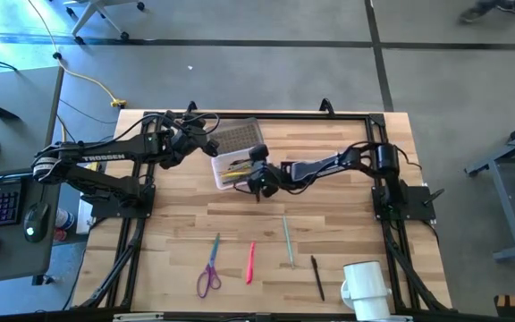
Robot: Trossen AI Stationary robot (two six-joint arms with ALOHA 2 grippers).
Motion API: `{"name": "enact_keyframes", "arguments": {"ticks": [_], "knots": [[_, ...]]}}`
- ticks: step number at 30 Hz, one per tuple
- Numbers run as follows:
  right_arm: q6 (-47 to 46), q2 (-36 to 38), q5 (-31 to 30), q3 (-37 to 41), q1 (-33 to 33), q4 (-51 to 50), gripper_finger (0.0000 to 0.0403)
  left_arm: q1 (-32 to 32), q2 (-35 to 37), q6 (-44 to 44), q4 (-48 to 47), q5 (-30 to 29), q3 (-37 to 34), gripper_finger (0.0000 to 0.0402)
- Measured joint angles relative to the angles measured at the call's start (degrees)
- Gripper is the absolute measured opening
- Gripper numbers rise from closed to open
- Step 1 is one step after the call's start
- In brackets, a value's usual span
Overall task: Pick & place school supplies into a supply box
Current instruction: Put the blue green colored pencil into the transparent supply box
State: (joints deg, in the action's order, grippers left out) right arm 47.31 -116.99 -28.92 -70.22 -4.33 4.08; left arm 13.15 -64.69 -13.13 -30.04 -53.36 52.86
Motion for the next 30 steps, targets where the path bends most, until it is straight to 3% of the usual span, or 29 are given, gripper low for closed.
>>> {"name": "enact_keyframes", "arguments": {"ticks": [5, 11, 18, 21, 25, 28, 30], "knots": [[8.9, 0.0, -11.2, -5.9, 4.5, -10.3, 0.0104, 0.0, 0.0, 0.0, 0.0, 0.0, 0.0, 0.0050], [2.4, 0.0, -7.0, -14.3, 9.5, -35.7, 0.0102, 0.0, 0.0, 0.0, 0.0, 0.0, 0.0, 0.0050], [-11.8, 0.0, -5.0, -23.3, 14.9, -52.6, 0.0084, 0.0, 0.0, 0.0, 0.0, 0.0, 0.0, 0.0050], [-17.7, 0.1, -1.0, -25.7, 16.3, -62.4, 0.0079, 0.0, 0.0, 0.0, 0.0, -0.1, 0.0, 0.0050], [-22.7, 0.1, 10.1, -26.2, 17.5, -75.3, 0.0079, 0.0, 0.0, 0.0, 0.0, 0.0, 0.0, 0.0050], [-26.4, 0.1, 19.0, -25.3, 19.1, -78.5, 0.0080, 0.0, 0.0, 0.0, 0.0, -0.1, 0.0, 0.0050], [-28.1, 0.1, 21.6, -24.4, 20.5, -78.1, 0.0080, 0.0, 0.0, -0.1, 0.0, -0.1, 0.0, 0.0050]]}}
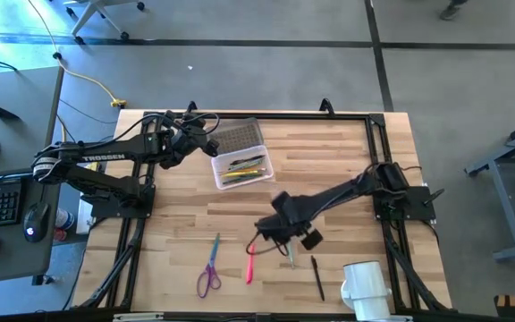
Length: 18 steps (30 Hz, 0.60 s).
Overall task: Pick & place school supplies into a supply box
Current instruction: Put the blue green colored pencil into the transparent supply box
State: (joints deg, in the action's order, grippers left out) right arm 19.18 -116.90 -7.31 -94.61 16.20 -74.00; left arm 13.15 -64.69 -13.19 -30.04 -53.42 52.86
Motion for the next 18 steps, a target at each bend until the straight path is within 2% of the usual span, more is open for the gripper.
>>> {"name": "enact_keyframes", "arguments": {"ticks": [6, 9, 18], "knots": [[-0.2, 0.0, 0.5, 4.2, 3.7, 8.1, 0.0079, 0.0, 0.0, -0.1, 0.0, 0.9, 0.0, 0.0050], [0.5, 0.0, 2.6, 6.8, 4.9, 11.6, 0.0080, 0.0, 0.0, -0.1, 0.0, 1.8, 0.0, 0.0050], [5.3, 0.4, 4.7, 9.0, 3.4, 9.3, 0.0065, 0.0, 0.0, -0.8, -0.1, 7.2, 0.0, 0.0050]]}}
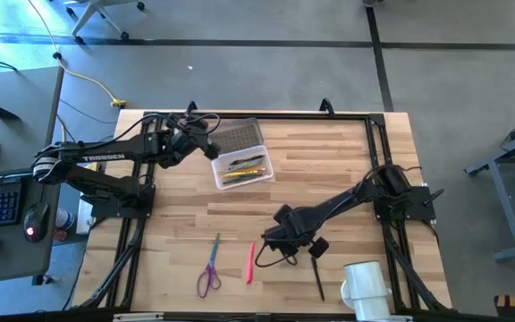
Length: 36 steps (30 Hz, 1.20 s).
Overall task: Pick & place school supplies into a supply box
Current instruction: Put the blue green colored pencil into the transparent supply box
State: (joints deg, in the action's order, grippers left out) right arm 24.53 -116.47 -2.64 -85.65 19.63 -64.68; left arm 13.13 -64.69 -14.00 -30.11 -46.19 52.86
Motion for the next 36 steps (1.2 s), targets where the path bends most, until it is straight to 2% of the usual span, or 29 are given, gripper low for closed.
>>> {"name": "enact_keyframes", "arguments": {"ticks": [4, 8, 10, 12, 16, 18, 22, 26, 31, 36], "knots": [[4.6, 3.1, 0.2, 0.1, -2.2, -0.9, 0.0057, 0.0, 0.0, -0.8, 0.0, 1.1, 0.0, 0.0050], [8.1, 9.0, -1.4, 3.7, -5.9, 6.1, 0.0047, 0.0, 0.0, -1.3, 0.0, 1.1, 0.0, 0.0050], [9.0, 13.3, -1.9, 8.3, -8.0, 13.3, 0.0039, 0.0, 0.0, -1.3, 0.0, 1.1, 0.0, 0.0050], [10.1, 17.8, 0.7, 14.6, -9.9, 22.4, 0.0031, 0.0, 0.0, -1.3, 0.0, 1.2, 0.0, 0.0050], [14.8, 25.0, 14.0, 28.5, -11.3, 44.4, 0.0020, 0.0, 0.0, -1.3, -0.1, 1.5, 0.0, 0.0050], [19.0, 27.0, 17.6, 34.9, -11.2, 54.4, 0.0019, 0.0, 0.0, -1.3, 0.0, 1.9, 0.0, 0.0050], [20.5, 27.7, 19.1, 44.5, -11.9, 71.1, 0.0022, 0.0, 0.0, -1.3, 0.0, 1.9, 0.0, 0.0050], [20.5, 26.6, 27.6, 48.3, -13.7, 76.6, 0.0025, 0.0, 0.0, -1.3, 0.1, 1.9, 0.0, 0.0050], [19.5, 24.7, 33.8, 45.5, -14.9, 77.8, 0.0021, 0.0, 0.0, -1.3, 0.4, 1.9, 0.0, 0.0050], [20.2, 21.9, 35.6, 43.3, -16.3, 77.0, 0.0021, 0.0, 0.0, -1.3, 0.2, 2.0, 0.0, 0.0050]]}}
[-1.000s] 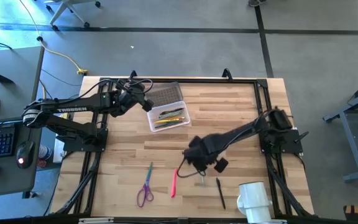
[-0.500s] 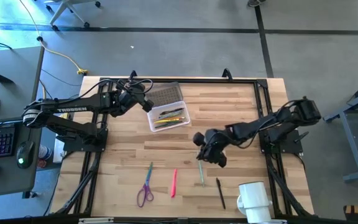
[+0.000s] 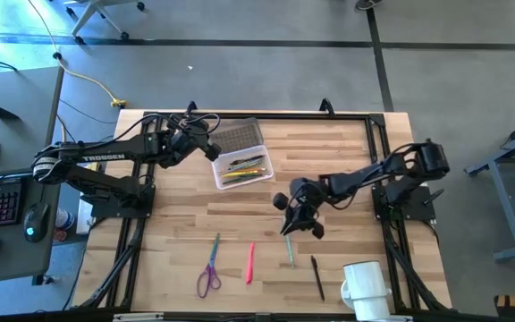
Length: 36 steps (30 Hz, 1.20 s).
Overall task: Pick & place school supplies into a supply box
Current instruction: Put the blue green colored pencil into the transparent supply box
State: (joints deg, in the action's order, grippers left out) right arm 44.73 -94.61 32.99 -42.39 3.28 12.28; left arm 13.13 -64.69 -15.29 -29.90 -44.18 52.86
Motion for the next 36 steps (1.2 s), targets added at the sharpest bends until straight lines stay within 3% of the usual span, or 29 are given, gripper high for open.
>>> {"name": "enact_keyframes", "arguments": {"ticks": [2, 5, 9, 16, 24, 32, 36], "knots": [[3.3, -0.5, -0.7, 0.2, -0.3, -0.5, 0.0020, 0.0, 0.0, 0.0, -0.2, 0.6, 0.0, 0.0050], [5.7, -0.6, -7.9, 0.2, -0.1, 0.0, 0.0020, 0.0, 0.0, 0.0, -0.2, 2.8, 0.0, 0.0050], [1.1, -0.6, -14.3, 0.2, 0.5, 1.3, 0.0019, 0.0, 0.0, 0.0, -0.2, 4.3, 0.0, 0.0050], [-3.8, -0.6, -12.6, 0.2, 1.0, 1.7, 0.0031, 0.0, 0.0, 0.0, -0.3, 4.3, 0.0, 0.0050], [-8.1, -0.6, -14.1, 0.1, 0.9, -2.0, 0.0087, 0.0, 0.0, -0.2, -0.2, 5.8, 0.0, 0.0050], [3.5, -0.8, -5.7, 0.1, 0.9, -5.0, 0.0119, 0.0, 0.0, -1.6, -0.2, 6.4, 0.0, 0.0050], [6.4, -3.1, -4.9, 0.1, 0.7, -5.5, 0.0119, 0.0, 0.0, -1.8, -0.2, 8.1, 0.0, 0.0050]]}}
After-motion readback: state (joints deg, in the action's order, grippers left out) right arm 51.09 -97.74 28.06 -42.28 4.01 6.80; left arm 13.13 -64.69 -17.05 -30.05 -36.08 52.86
